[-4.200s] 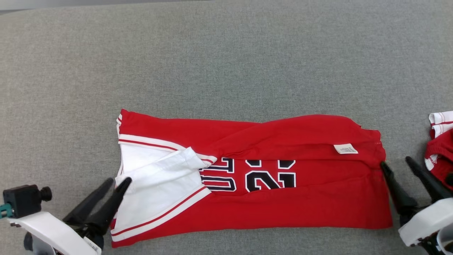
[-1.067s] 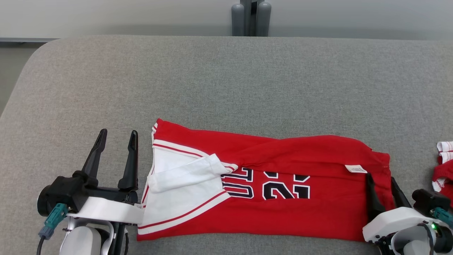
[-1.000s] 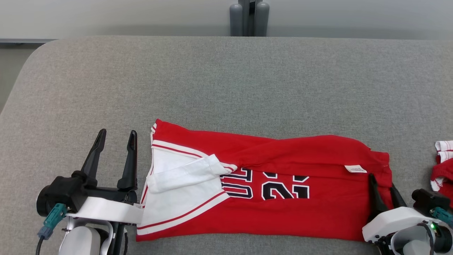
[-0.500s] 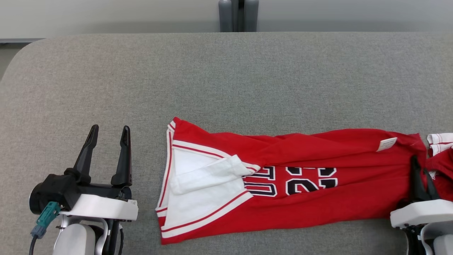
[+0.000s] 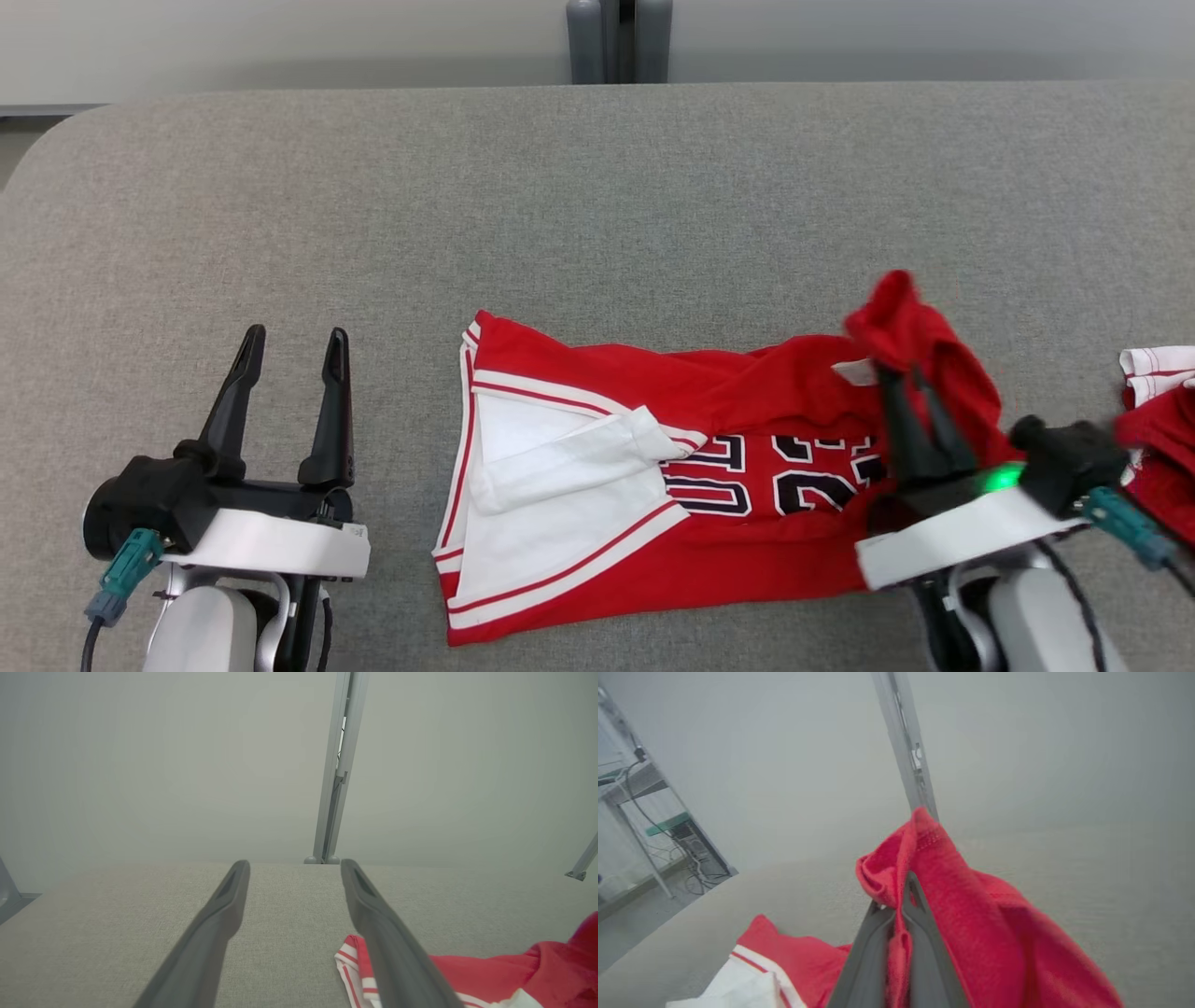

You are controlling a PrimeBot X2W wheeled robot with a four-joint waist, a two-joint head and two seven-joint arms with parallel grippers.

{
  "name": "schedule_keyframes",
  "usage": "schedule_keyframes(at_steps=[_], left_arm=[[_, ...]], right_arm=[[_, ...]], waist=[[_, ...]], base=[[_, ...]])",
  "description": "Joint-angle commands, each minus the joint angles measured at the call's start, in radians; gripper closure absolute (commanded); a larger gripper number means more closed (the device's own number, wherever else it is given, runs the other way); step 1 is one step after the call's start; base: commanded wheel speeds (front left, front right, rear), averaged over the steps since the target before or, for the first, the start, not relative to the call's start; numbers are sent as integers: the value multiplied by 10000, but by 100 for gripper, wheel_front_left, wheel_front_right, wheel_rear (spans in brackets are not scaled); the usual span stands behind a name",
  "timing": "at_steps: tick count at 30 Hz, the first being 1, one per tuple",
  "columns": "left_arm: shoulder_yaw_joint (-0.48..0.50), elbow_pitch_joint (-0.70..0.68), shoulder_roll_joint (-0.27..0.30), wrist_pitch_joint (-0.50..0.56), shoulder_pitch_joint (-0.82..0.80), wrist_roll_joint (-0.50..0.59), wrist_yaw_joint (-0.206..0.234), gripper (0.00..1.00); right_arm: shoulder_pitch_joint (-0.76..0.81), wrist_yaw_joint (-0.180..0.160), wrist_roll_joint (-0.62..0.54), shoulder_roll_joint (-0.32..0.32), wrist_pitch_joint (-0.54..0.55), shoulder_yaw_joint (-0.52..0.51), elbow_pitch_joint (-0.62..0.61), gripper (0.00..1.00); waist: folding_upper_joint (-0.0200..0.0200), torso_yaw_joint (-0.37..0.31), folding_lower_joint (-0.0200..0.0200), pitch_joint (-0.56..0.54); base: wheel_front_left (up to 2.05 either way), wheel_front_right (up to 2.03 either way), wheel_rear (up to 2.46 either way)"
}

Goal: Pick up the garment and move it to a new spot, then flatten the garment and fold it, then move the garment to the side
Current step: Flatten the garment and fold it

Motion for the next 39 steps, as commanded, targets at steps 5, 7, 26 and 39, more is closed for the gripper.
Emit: schedule_keyframes(at_steps=[5, 7, 26, 39], left_arm=[[-157, 62, 5, -30, -261, -30, -41, 0], [-224, 92, -12, -29, -299, -50, -53, 0], [-978, 281, -86, -30, -732, -267, -90, 0], [-882, 305, -88, -30, -791, -186, -101, 0]], right_arm=[[-451, -4, 1285, -31, 371, 2867, -566, 100], [-796, -4, 1688, -31, 387, 3787, -429, 100], [-3680, -3, 4066, -30, -259, 7405, 3259, 60], [-4747, -4, 5852, -37, -386, 9333, 2307, 0]], waist=[[-1, 226, 0, 14], [-1, 323, 0, 21], [-1, 1231, 0, 440], [-1, 931, 0, 474]], base=[[0, 0, 0], [0, 0, 0], [0, 0, 0], [0, 0, 0]])
